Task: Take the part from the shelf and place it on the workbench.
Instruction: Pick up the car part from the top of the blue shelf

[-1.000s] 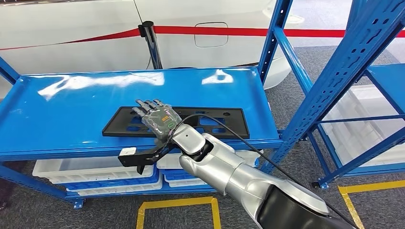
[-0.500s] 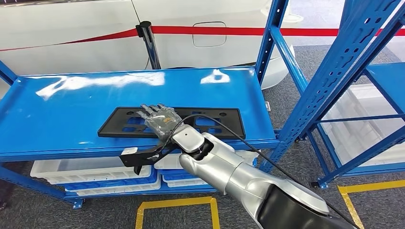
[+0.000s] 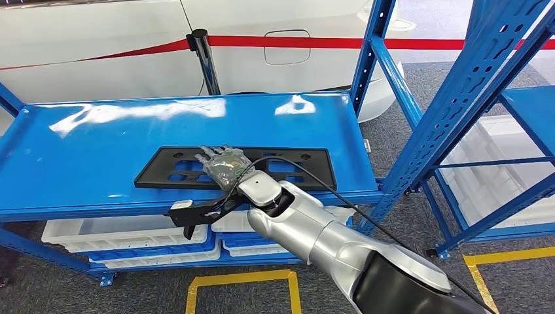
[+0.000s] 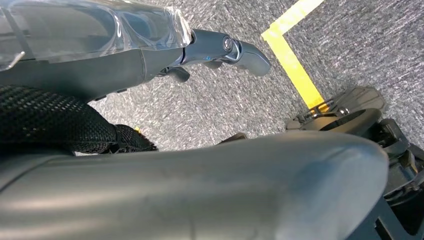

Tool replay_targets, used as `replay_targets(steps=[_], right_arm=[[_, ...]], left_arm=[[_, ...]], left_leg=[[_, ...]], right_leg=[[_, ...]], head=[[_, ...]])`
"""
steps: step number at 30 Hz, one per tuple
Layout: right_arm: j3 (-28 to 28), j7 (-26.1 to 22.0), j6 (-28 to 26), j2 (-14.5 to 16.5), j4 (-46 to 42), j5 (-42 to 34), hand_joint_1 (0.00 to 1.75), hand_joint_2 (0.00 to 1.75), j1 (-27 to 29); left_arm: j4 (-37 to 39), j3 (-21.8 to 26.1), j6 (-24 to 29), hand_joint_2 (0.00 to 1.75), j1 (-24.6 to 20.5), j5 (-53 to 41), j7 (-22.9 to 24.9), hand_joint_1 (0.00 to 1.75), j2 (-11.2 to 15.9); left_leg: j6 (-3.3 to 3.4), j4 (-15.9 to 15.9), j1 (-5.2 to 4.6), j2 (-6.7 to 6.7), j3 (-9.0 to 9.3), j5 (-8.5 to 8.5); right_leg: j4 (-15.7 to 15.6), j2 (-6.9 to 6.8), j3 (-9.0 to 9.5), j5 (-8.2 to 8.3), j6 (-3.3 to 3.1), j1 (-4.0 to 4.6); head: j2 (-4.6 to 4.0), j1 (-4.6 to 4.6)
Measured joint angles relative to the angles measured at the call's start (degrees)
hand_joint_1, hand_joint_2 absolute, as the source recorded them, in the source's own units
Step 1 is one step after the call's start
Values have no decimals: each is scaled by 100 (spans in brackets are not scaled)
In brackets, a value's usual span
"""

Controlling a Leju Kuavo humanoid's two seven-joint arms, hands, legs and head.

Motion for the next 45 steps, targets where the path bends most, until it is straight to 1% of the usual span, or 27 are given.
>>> replay_targets(steps=[5,15,26,34,45], right_arm=[[21,60,-19,2,48,-85,0,175,-16],[27,408,102,1,216,-235,0,175,-35],[27,416,197,1,350,-296,0,175,-63],[27,519,450,2,408,-442,0,175,-88],[27,536,458,3,462,-565,3,175,-98]], left_arm=[[0,-19,8,0,7,50,-19,0,0],[0,-20,17,0,30,162,-26,0,5],[0,-22,14,0,45,208,-39,0,13],[0,-22,13,0,55,307,-87,0,16],[0,-26,15,0,59,360,-90,0,26]], left_leg=[[0,0,0,0,0,0],[0,0,0,0,0,0],[0,0,0,0,0,0],[0,0,0,0,0,0],[0,0,0,0,0,0]], right_leg=[[0,0,0,0,0,0],[0,0,0,0,0,0],[0,0,0,0,0,0],[0,-1,0,0,0,0],[0,-1,0,0,0,0]], head=[[0,0],[0,0],[0,0],[0,0],[0,0]])
